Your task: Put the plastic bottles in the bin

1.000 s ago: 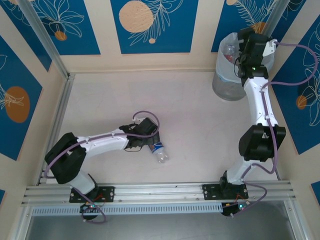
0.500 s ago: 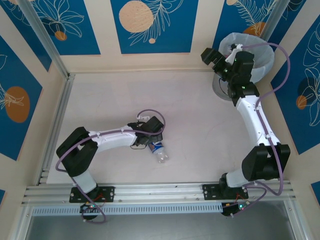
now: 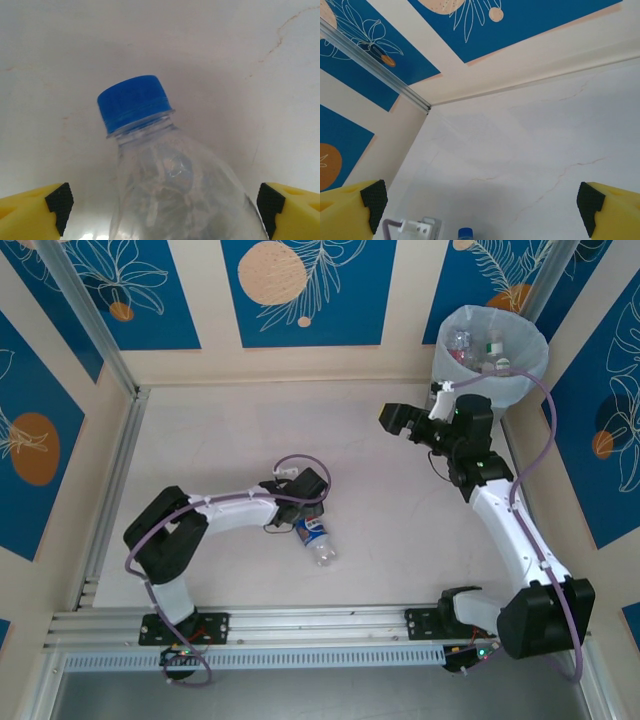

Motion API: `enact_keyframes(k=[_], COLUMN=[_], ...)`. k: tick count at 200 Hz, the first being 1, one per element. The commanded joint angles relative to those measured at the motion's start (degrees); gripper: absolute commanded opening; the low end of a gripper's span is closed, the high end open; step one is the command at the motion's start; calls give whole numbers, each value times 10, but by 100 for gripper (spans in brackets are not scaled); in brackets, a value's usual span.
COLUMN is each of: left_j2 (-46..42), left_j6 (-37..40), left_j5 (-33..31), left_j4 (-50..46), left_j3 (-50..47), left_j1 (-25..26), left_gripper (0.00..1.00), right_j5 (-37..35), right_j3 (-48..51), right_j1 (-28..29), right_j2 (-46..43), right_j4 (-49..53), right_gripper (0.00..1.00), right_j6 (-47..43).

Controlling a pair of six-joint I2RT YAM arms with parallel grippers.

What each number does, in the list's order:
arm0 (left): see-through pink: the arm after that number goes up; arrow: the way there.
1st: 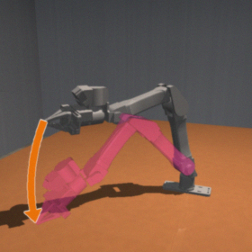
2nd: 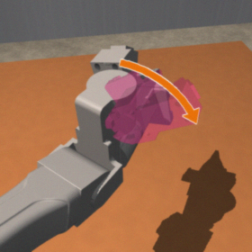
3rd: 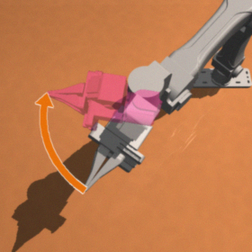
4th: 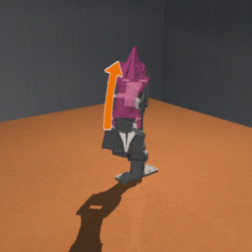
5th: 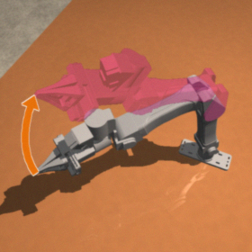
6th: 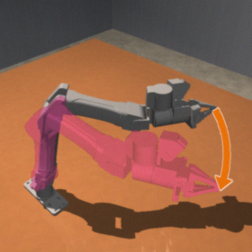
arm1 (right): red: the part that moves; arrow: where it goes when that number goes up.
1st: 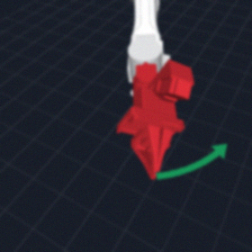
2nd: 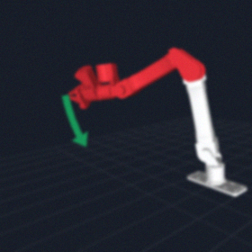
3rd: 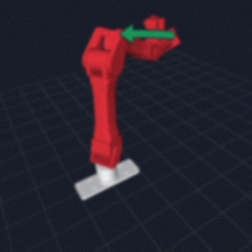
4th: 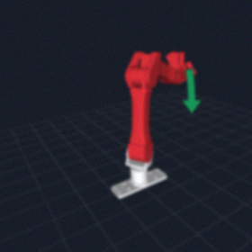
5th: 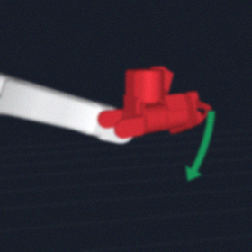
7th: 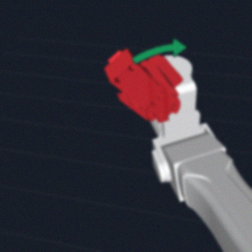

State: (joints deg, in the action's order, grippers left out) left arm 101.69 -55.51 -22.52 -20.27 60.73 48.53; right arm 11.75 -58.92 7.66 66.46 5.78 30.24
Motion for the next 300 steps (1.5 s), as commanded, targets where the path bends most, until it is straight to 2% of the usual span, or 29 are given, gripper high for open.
enact_keyframes(k=[1,55,108,142,162,181,217,263,300], left_j2=[14,10,7,-1,-16,-29,-49,-92,-118], left_j6=[1,38,81,113,125,146,201,224,241], left_j5=[19,54,73,100,169,198,239,316,376], left_j4=[26,103,147,171,203,208,208,249,281], left_j3=[20,-3,-3,4,11,31,68,76,87], left_j1=[-6,-5,-5,-8,-29,-40,-47,-66,-68], left_gripper=[90,65,51,49,50,49,50,50,51], right_j5=[-15,-9,-28,3,41,83,128,207,215], right_j3=[20,43,74,87,97,112,163,215,213], right_j1=[3,8,11,12,11,11,14,21,60], right_j2=[-21,-37,-59,-62,-63,-65,-80,-94,-78], right_j4=[29,63,75,72,70,55,-20,-134,-182], right_gripper=[100,100,100,100,100,99,100,100,100], right_j6=[-24,-46,-45,-53,-55,-40,10,43,52])
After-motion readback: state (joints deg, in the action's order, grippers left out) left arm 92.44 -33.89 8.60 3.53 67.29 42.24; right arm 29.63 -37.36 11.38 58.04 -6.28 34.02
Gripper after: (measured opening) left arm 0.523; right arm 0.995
